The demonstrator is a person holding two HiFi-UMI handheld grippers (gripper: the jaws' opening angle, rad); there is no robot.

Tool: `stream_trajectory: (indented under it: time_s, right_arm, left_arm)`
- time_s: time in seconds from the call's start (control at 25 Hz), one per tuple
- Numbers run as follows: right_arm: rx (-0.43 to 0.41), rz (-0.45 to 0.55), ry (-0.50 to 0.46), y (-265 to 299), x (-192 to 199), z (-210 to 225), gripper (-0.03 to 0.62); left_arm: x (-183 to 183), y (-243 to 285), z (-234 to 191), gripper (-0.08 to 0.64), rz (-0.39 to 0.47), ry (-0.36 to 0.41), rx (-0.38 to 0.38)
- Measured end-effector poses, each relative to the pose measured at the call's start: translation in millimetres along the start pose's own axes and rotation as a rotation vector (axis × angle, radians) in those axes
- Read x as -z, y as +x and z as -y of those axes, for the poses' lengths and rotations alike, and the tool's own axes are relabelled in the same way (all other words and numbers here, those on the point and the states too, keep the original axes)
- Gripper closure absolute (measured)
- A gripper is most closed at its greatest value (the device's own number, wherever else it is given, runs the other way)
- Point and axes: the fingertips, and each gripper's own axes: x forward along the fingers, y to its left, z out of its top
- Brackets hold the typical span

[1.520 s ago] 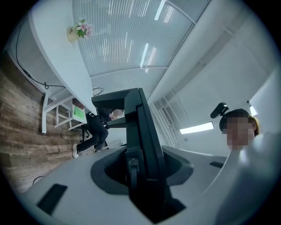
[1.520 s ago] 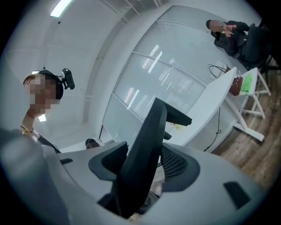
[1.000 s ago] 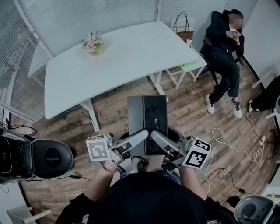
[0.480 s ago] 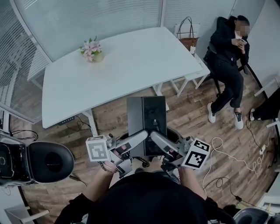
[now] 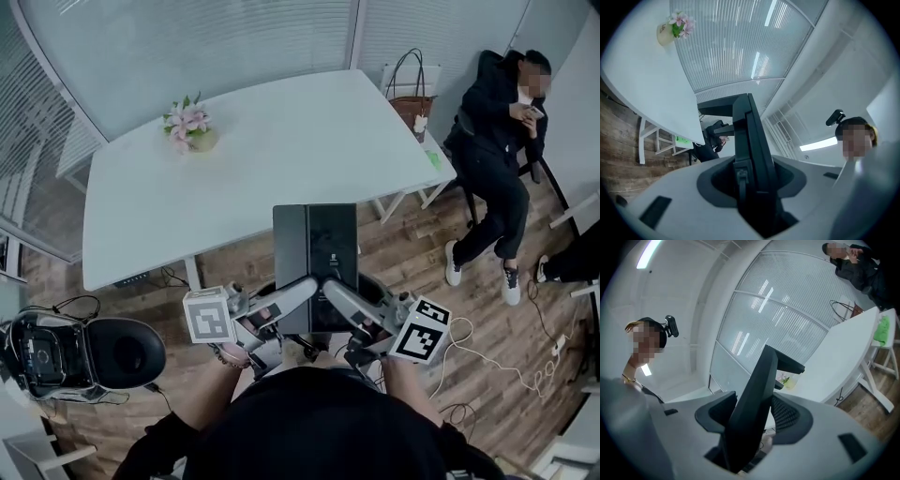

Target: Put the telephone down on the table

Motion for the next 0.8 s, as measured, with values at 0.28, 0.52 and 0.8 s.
stream_trajectory:
  time_s: [0.28,0.52,0.8]
  right_arm:
    - [-0.025,-0.009,0.009,4.4,-55.8,24.3,0.365]
    - [-0.035,-0.017,0.014,3.9,-75.6,51.9,0.367]
    - [-0.046,-0.017,0.033,5.5,-95.8,72.2,0.368]
  left_arm:
    - [-31.5,50.6,-6.4,0.370,0.005,0.021,-0.030]
    - [-42.4,77.5,-23.8,0.370,0.024,0.024,-0.028]
    - [-54.3,99.9,-36.6,0.370,0.030,0.027,-0.048]
